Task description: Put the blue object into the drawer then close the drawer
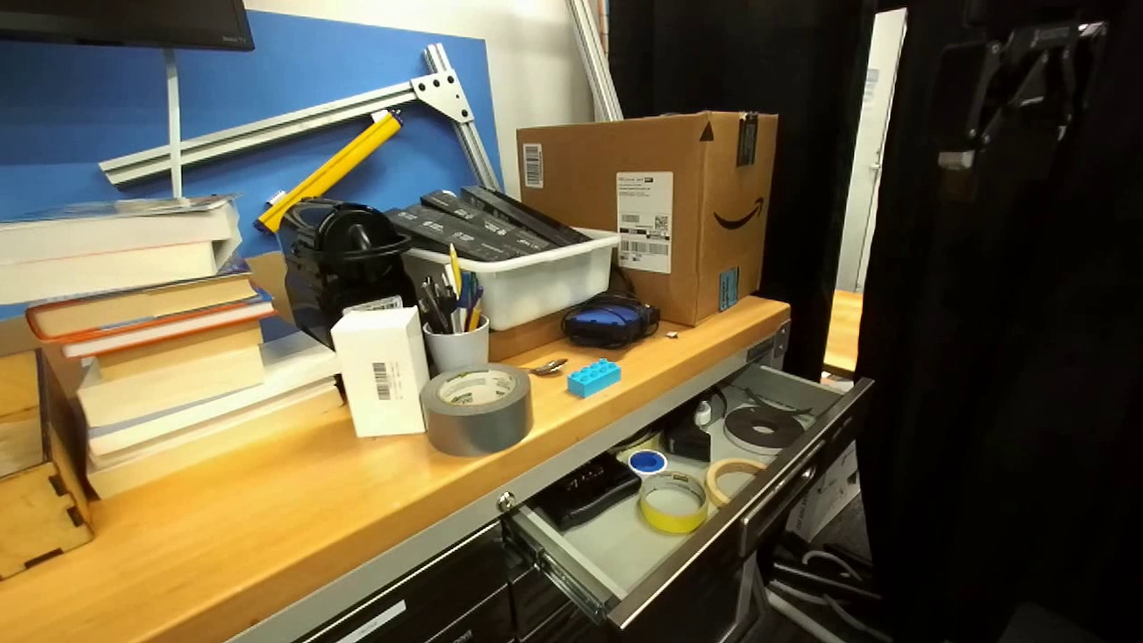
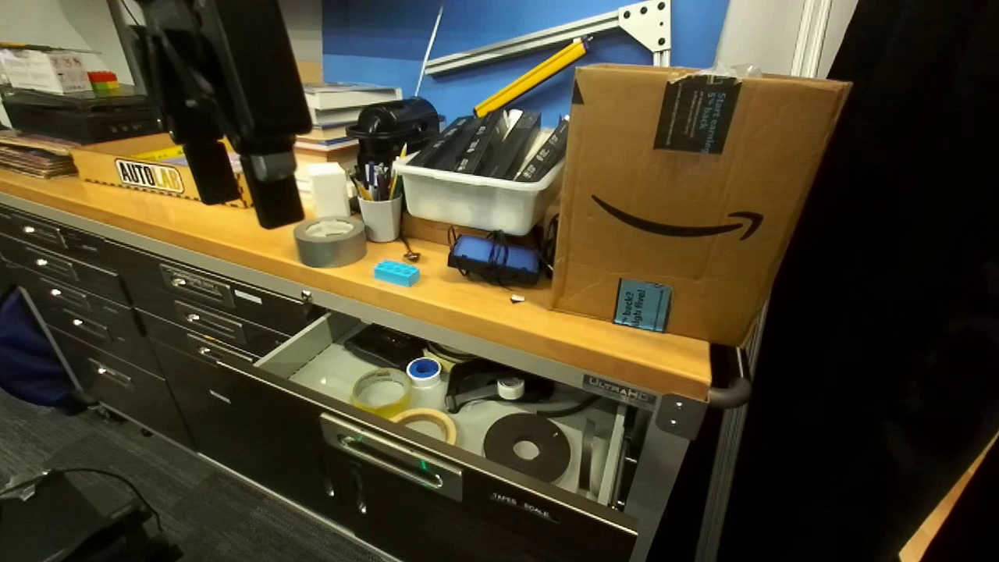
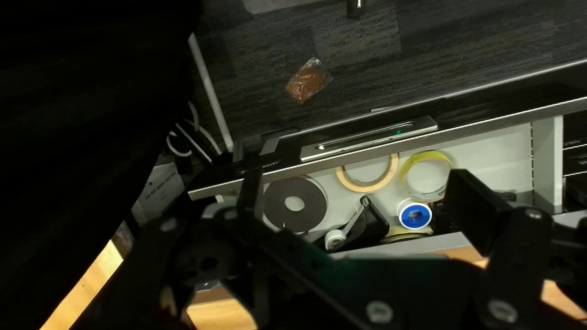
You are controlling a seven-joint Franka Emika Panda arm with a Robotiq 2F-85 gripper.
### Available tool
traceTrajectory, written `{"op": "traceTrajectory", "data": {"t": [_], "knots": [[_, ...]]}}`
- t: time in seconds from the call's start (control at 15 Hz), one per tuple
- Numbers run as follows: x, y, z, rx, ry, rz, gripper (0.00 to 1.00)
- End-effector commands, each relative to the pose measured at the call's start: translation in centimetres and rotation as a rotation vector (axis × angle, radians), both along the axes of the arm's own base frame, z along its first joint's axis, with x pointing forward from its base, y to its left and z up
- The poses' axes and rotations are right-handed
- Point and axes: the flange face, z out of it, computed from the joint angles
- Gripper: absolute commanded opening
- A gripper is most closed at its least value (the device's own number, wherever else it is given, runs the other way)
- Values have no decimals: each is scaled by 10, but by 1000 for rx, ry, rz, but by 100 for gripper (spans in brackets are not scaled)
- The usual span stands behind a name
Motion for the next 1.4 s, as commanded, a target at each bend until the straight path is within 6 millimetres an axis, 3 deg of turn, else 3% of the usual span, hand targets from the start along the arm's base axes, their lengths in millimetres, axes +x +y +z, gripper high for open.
{"op": "traceTrajectory", "data": {"t": [0.0, 0.13, 0.4, 0.93, 1.33], "knots": [[0, 0, 1, 0, 1, 0, 100], [18, 10, -1, 19, -26, 7, 100], [77, 48, -19, 53, -81, 73, 100], [196, 120, -98, 42, -97, 142, 100], [247, 143, -152, 69, -4, 182, 100]]}}
